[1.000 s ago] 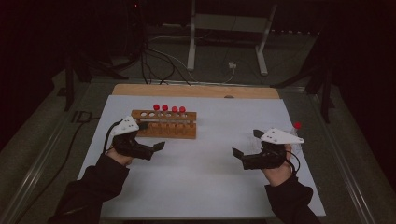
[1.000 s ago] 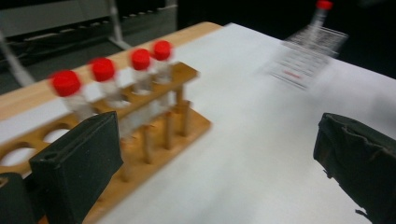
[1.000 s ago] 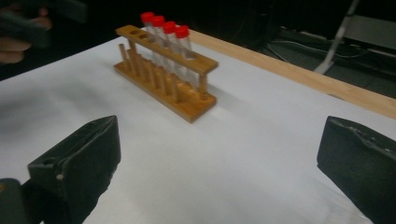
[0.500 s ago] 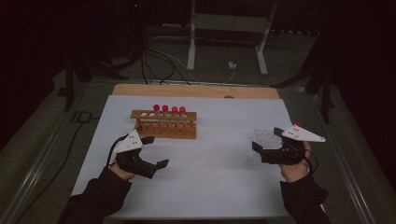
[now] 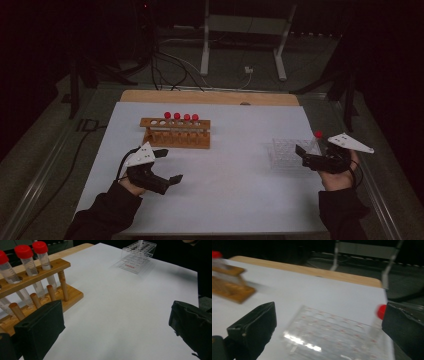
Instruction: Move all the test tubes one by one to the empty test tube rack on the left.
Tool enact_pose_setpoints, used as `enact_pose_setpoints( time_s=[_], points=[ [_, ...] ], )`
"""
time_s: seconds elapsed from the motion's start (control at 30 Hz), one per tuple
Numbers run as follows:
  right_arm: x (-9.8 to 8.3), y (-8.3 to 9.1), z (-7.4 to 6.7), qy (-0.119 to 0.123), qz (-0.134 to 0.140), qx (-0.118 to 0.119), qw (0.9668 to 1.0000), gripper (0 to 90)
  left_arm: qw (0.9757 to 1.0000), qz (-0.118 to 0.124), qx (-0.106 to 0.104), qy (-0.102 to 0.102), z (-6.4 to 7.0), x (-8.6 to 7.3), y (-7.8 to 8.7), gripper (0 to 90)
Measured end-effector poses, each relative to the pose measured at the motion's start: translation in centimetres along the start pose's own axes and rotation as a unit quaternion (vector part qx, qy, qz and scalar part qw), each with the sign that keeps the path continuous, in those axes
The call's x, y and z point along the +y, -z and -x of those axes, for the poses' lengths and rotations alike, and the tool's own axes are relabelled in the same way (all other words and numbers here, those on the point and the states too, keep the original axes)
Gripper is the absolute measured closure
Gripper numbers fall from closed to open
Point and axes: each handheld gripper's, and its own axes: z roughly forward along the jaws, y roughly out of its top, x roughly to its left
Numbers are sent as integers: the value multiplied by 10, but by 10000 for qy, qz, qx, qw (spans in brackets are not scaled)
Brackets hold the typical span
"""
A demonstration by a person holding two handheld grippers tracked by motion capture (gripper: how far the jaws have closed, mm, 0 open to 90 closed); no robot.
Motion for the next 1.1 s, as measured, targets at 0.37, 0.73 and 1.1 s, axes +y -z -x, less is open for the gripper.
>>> enact_pose_setpoints(
  time_s=[0.37,0.73,1.1],
  points=[
    [-21,-19,34,-406,-400,-670,9961,126,9999,-91,-83,-20,3,-3,-5,8],
    [-28,-36,52,-628,-548,-985,9916,446,9998,-110,-142,-10,4,-4,-7,8],
    [-29,-52,55,-661,-784,-1085,9888,657,9998,-100,-159,12,4,-5,-7,8]
  ],
)
